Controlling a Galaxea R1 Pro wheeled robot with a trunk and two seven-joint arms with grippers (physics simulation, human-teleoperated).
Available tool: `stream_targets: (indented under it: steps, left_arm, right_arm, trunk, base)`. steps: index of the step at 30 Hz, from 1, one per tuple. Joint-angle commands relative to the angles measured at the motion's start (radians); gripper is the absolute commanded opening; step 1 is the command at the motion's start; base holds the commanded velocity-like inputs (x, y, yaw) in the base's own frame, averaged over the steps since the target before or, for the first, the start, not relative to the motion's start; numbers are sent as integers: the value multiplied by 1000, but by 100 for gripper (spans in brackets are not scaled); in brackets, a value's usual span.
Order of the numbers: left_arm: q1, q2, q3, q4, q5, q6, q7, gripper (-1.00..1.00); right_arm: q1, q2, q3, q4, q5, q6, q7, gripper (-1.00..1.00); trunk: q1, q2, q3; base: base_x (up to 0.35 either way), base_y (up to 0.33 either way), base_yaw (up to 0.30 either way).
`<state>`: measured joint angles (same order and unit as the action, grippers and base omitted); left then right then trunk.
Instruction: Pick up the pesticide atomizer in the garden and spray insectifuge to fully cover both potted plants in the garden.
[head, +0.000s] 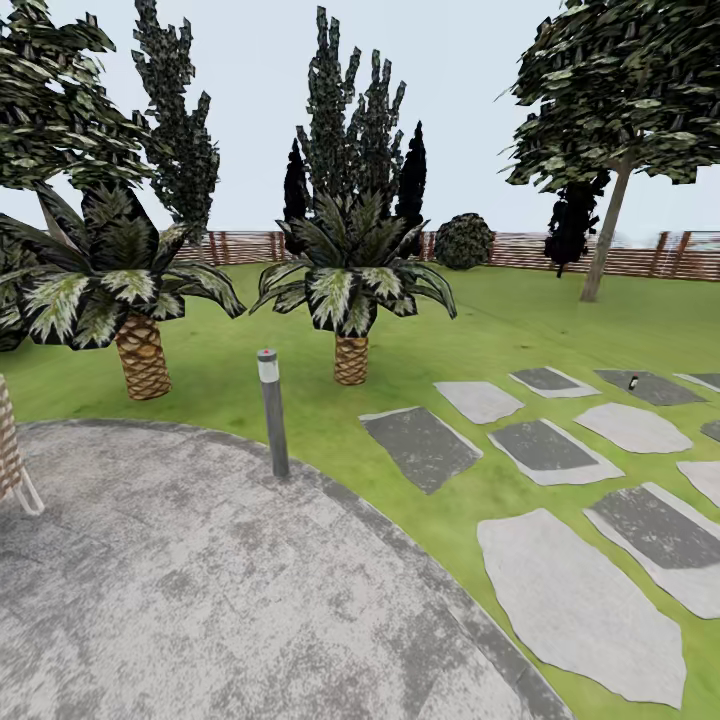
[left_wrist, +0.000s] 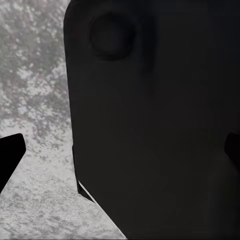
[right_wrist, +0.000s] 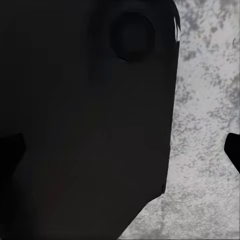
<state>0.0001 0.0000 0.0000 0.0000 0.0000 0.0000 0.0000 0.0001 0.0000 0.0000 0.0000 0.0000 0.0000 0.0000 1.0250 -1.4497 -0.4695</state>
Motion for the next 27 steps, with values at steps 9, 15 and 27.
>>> stream_targets:
  steps: [9, 15, 27]
  left_arm:
    - [6, -2, -2, 5, -1, -2, -2, 100]
    - [6, -2, -2, 5, 1, -2, -2, 100]
    - [6, -1, 0, -1, -3, -4, -2, 100]
  right_arm:
    - [-3, 17, 2, -25, -2, -3, -5, 100]
    - [-3, 15, 1, -26, -3, -4, -5, 100]
    - [-3, 12, 2, -28, -3, -12, -5, 100]
  trunk:
    - [0, 0, 0]
    - [0, 0, 0]
    - [0, 0, 0]
  base:
    - [0, 0, 0]
    - [0, 0, 0]
    - [0, 0, 0]
